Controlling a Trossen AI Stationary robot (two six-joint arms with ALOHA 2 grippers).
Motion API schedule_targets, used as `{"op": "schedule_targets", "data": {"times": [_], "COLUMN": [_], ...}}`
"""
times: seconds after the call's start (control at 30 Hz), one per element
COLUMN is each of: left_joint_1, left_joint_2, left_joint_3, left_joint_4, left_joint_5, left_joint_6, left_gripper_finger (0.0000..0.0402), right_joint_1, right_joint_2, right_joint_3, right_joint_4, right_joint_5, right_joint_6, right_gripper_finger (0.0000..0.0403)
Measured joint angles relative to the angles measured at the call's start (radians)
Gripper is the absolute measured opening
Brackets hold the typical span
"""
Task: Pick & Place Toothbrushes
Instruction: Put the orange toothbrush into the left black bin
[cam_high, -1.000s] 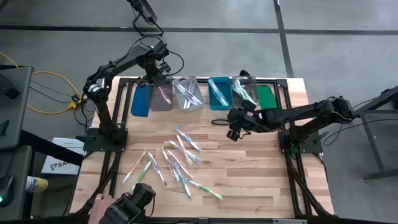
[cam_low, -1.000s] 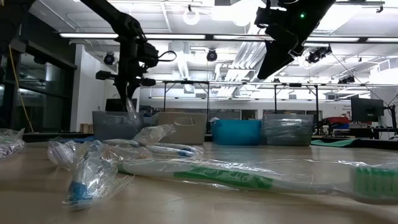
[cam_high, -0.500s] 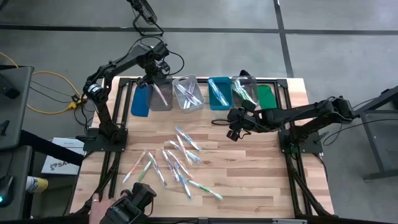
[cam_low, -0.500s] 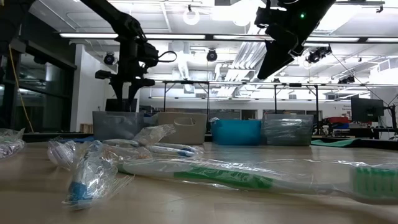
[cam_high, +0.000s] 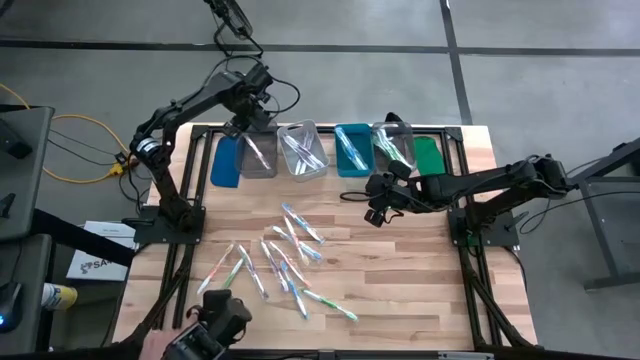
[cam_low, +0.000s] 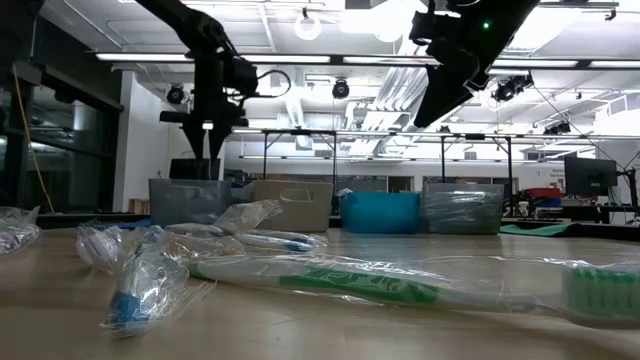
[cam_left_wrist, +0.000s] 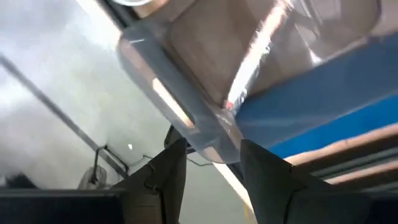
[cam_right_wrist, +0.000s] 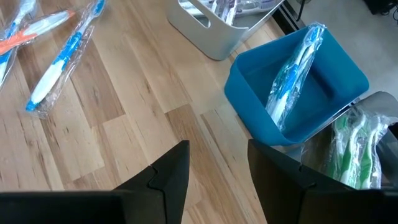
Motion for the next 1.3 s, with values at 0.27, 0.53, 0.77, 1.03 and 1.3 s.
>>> {"op": "schedule_targets", "data": {"times": [0.27, 0.53, 0.77, 1.03, 1.3], "left_joint_1": [-0.028, -0.074, -0.149, -0.231, -0.326], "left_joint_2": [-0.065, -0.107, -0.108, -0.141, -0.260], "left_joint_3": [0.000, 0.000, -0.003, -0.067, -0.252], "left_joint_4": [0.001, -0.095, -0.245, -0.285, -0.202], "left_joint_5": [0.088, 0.174, 0.235, 0.359, 0.369], "left_joint_6": [-0.152, -0.305, -0.397, -0.450, -0.557], "left_gripper_finger": [0.0148, 0.0148, 0.0148, 0.0148, 0.0148], "right_joint_1": [0.000, 0.000, 0.000, 0.025, 0.074], "right_joint_2": [0.000, 0.000, 0.000, 0.000, 0.000], "right_joint_3": [0.000, 0.000, 0.000, 0.000, 0.000], "right_joint_4": [-0.001, -0.001, -0.022, -0.077, -0.089], "right_joint_5": [0.000, -0.028, -0.037, -0.051, -0.050], "right_joint_6": [0.022, 0.028, 0.037, 0.076, 0.100], "right_gripper_finger": [0.0155, 0.0155, 0.0155, 0.0155, 0.0155]}}
